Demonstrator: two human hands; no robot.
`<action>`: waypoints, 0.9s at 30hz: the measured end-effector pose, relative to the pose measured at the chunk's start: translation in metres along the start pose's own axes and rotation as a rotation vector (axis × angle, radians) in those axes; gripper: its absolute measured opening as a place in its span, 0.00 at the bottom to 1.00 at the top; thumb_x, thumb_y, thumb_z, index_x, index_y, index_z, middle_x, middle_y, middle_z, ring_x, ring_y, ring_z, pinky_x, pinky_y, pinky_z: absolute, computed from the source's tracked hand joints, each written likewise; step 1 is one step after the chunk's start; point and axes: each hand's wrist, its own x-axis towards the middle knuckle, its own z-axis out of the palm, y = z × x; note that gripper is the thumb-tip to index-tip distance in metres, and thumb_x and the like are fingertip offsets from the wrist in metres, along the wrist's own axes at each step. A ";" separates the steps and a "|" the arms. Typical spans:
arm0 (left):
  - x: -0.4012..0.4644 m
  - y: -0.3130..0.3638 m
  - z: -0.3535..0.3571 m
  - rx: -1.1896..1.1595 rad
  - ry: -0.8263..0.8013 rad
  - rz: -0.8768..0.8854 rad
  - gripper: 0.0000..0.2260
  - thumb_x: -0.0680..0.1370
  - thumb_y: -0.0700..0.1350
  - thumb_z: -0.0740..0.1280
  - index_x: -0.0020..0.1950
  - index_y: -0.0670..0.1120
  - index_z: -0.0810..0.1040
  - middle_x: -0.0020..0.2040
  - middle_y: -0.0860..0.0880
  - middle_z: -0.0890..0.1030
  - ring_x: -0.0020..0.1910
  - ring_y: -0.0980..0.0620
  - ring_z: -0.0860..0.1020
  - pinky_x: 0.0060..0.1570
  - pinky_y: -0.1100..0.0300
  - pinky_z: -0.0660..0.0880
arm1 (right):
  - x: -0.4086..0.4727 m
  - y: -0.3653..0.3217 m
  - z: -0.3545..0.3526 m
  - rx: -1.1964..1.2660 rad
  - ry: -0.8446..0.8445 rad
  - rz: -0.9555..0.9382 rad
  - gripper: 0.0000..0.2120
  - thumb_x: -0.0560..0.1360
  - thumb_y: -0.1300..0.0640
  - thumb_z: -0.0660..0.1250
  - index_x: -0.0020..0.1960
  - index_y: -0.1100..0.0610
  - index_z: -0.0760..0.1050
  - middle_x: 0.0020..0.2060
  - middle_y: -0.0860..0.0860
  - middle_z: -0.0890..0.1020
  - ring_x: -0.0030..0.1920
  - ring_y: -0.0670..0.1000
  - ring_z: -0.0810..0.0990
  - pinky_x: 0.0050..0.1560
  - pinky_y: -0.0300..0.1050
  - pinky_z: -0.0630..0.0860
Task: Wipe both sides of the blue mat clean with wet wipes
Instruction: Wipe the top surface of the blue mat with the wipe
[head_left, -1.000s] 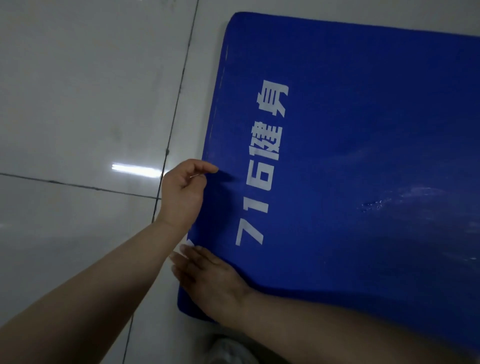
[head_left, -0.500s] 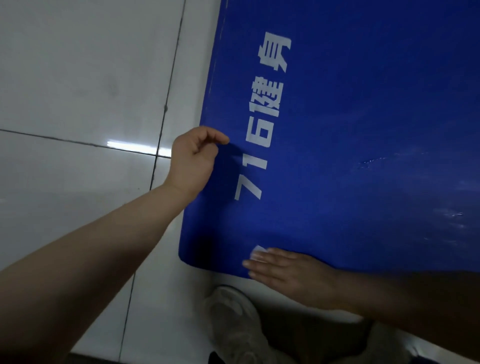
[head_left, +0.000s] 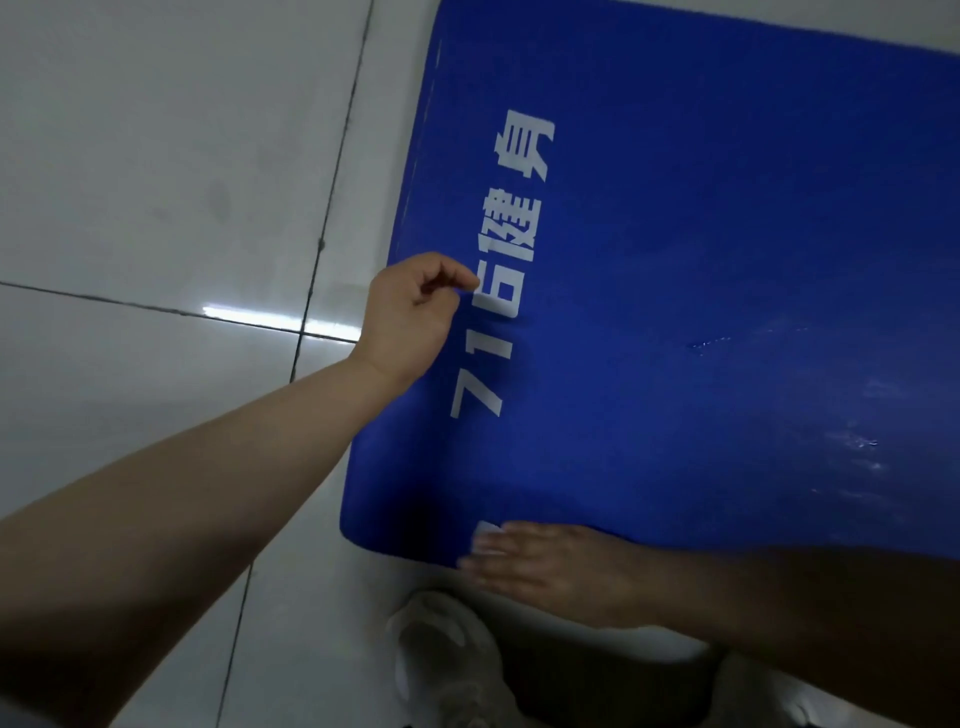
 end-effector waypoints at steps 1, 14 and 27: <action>0.000 0.001 0.001 0.002 -0.004 -0.003 0.14 0.76 0.28 0.58 0.47 0.44 0.79 0.44 0.55 0.79 0.44 0.67 0.77 0.50 0.73 0.72 | -0.019 0.001 0.001 -0.031 -0.016 -0.002 0.28 0.79 0.54 0.58 0.76 0.54 0.55 0.76 0.49 0.57 0.76 0.48 0.50 0.74 0.46 0.46; 0.011 0.013 0.022 0.027 -0.045 0.029 0.17 0.76 0.28 0.57 0.44 0.47 0.79 0.43 0.55 0.79 0.39 0.61 0.76 0.41 0.70 0.73 | 0.097 0.001 -0.010 -0.139 0.050 0.092 0.25 0.81 0.55 0.59 0.76 0.56 0.58 0.77 0.53 0.56 0.76 0.54 0.53 0.75 0.49 0.52; 0.011 -0.043 0.029 0.507 -0.026 0.337 0.14 0.73 0.31 0.61 0.56 0.38 0.79 0.66 0.40 0.73 0.64 0.44 0.71 0.64 0.55 0.67 | -0.011 0.016 0.000 -0.118 0.059 0.086 0.20 0.84 0.56 0.46 0.72 0.51 0.67 0.74 0.48 0.65 0.74 0.49 0.60 0.75 0.43 0.45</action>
